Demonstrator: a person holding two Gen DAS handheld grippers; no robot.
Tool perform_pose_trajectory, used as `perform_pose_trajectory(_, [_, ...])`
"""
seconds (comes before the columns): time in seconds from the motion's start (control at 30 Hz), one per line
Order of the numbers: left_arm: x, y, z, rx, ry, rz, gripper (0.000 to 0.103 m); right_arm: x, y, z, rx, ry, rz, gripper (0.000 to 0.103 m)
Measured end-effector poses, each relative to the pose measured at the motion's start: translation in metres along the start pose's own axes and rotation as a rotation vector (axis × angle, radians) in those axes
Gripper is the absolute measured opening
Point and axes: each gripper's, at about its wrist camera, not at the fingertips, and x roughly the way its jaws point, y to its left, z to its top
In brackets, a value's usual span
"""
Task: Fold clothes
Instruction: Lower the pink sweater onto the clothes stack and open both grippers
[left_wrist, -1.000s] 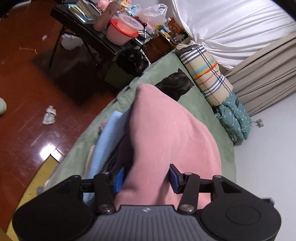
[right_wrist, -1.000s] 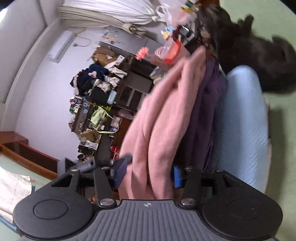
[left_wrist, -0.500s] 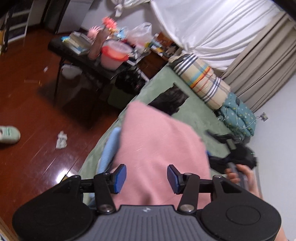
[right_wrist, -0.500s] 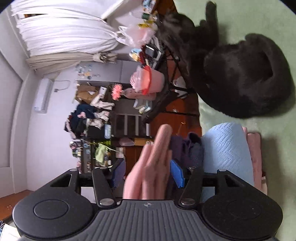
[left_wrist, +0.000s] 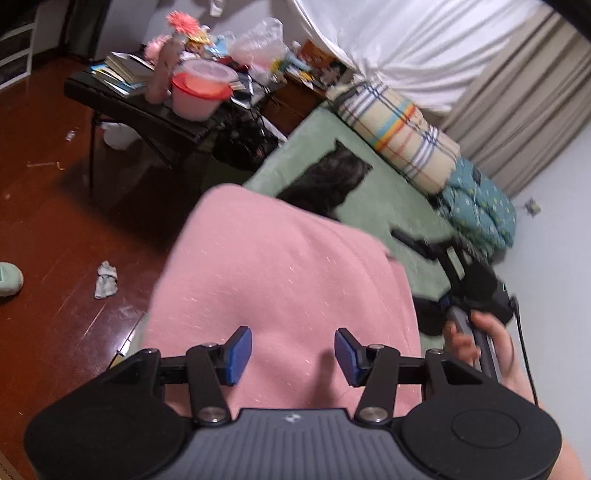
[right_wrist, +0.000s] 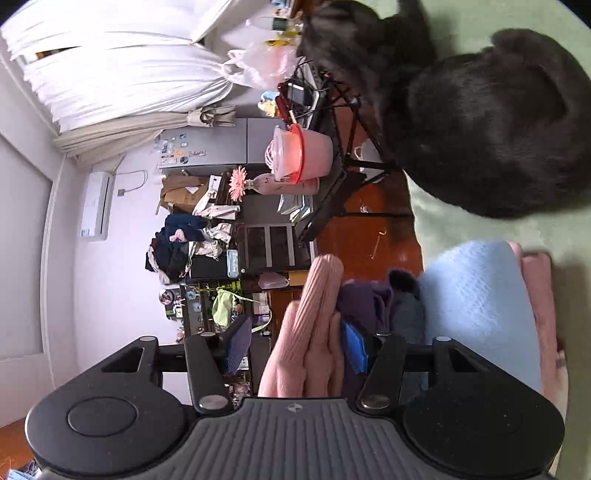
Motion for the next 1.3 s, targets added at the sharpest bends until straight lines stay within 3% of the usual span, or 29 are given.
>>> perform_pose_trajectory(0.1, [0.0,0.003,-0.002,-0.009,0.009,-0.01,0.049,0.0,0.038,-0.004,-0.213,-0.025,-0.09,0.016])
perform_pose_trajectory(0.13, [0.001,0.005,-0.003,-0.014,0.018,-0.02,0.049,-0.001,0.052,-0.007,-0.291,-0.036,-0.094,0.016])
perform_pose_trajectory(0.2, [0.001,0.008,-0.004,-0.024,0.021,-0.036,0.048,-0.012,0.101,-0.023,-0.567,-0.081,-0.054,0.016])
perform_pose_trajectory(0.27, [0.002,0.009,-0.006,-0.033,0.017,-0.031,0.048,-0.013,0.119,-0.032,-0.693,-0.098,-0.058,0.016])
perform_pose_trajectory(0.33, [0.003,0.009,-0.006,-0.014,0.021,-0.004,0.048,0.001,0.105,-0.021,-0.636,-0.078,-0.161,0.016])
perform_pose_trajectory(0.43, [0.003,0.009,-0.006,0.001,0.021,0.0,0.048,0.014,0.054,0.0,-0.425,-0.014,-0.253,0.023])
perform_pose_trajectory(0.57, [-0.003,0.007,-0.003,-0.02,0.035,0.002,0.048,-0.019,0.047,0.004,-0.443,-0.121,-0.271,0.028])
perform_pose_trajectory(0.67, [-0.013,-0.003,-0.007,0.018,0.03,0.078,0.049,-0.042,0.057,0.001,-0.487,-0.163,-0.263,0.028])
perform_pose_trajectory(0.8, [-0.019,-0.012,-0.016,0.054,0.037,0.106,0.054,-0.062,0.082,-0.031,-0.619,-0.138,-0.161,0.029])
perform_pose_trajectory(0.87, [-0.017,-0.013,-0.02,0.052,0.04,0.116,0.054,-0.053,0.092,-0.06,-0.66,-0.051,-0.085,0.038])
perform_pose_trajectory(0.93, [-0.017,-0.015,-0.024,0.051,0.036,0.128,0.055,-0.04,0.093,-0.081,-0.653,0.025,-0.052,0.04])
perform_pose_trajectory(1.1, [-0.02,-0.014,-0.034,0.058,0.048,0.144,0.055,-0.022,0.065,-0.126,-0.655,0.137,-0.13,0.04])
perform_pose_trajectory(1.3, [-0.023,-0.011,-0.056,0.089,0.087,0.186,0.055,-0.054,0.043,-0.148,-0.678,0.144,-0.166,0.04])
